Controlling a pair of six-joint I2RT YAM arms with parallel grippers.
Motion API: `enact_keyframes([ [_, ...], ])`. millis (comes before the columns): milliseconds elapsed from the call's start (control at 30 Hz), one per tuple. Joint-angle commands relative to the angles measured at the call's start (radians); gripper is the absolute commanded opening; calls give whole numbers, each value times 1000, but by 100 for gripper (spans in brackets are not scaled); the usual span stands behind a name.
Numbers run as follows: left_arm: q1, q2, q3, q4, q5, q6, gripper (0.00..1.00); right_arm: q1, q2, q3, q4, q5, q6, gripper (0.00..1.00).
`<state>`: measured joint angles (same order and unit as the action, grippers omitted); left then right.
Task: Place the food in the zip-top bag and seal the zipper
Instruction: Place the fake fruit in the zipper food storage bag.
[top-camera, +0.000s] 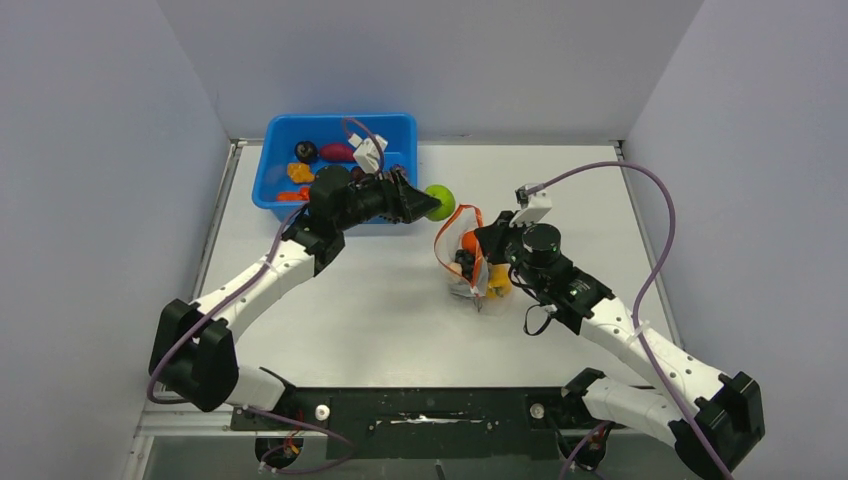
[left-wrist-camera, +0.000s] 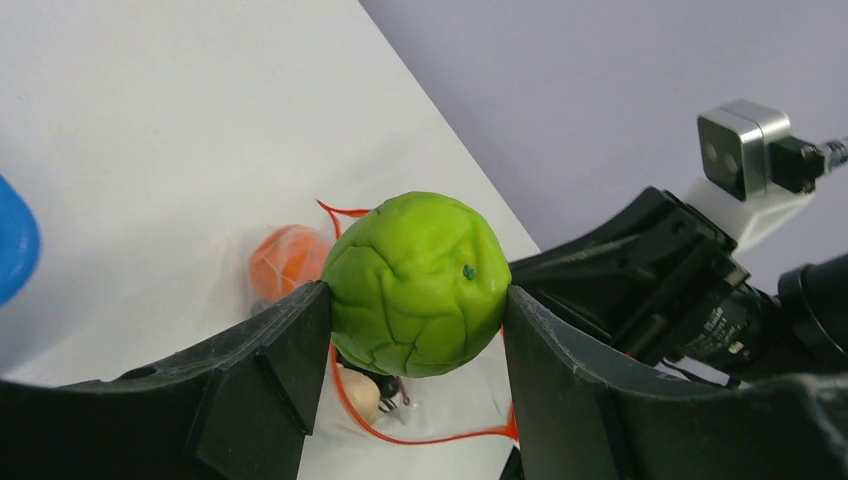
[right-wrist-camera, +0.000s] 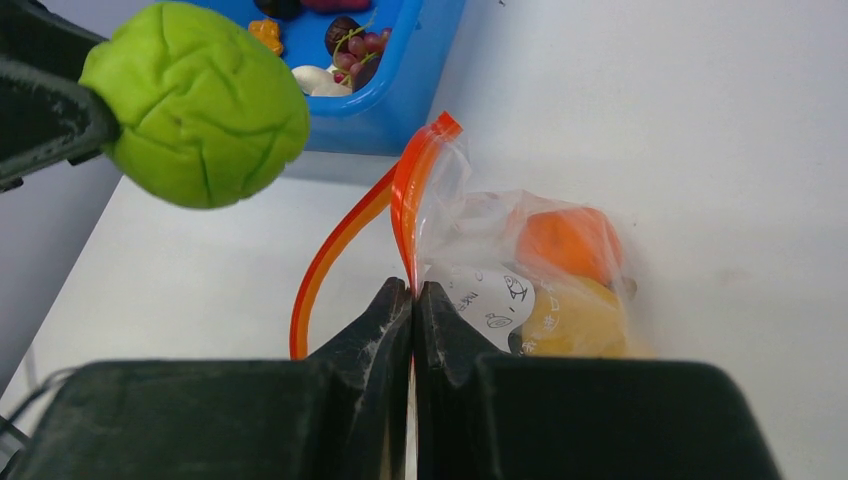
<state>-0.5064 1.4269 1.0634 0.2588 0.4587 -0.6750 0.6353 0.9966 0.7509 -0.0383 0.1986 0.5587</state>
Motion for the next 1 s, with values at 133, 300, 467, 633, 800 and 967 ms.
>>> enact_keyframes([
  [133, -65, -50, -67, 68, 29, -10, 26, 3, 23, 44, 82, -7, 13, 0],
  [300, -113, -23, -105, 99, 33, -24, 26, 4, 36, 65, 67, -12, 18, 0],
  [467, -137, 19, -93, 100, 33, -23, 26, 2, 28, 68, 56, -6, 24, 0],
  [633, -154, 52, -75, 83, 16, -7, 26, 4, 21, 82, 37, 3, 29, 0],
  [800, -163, 65, -63, 71, -13, -6, 35, 4, 21, 85, 27, 14, 35, 0],
  [967, -175, 64, -50, 74, -18, -9, 52, 3, 20, 79, 33, 22, 55, 0],
])
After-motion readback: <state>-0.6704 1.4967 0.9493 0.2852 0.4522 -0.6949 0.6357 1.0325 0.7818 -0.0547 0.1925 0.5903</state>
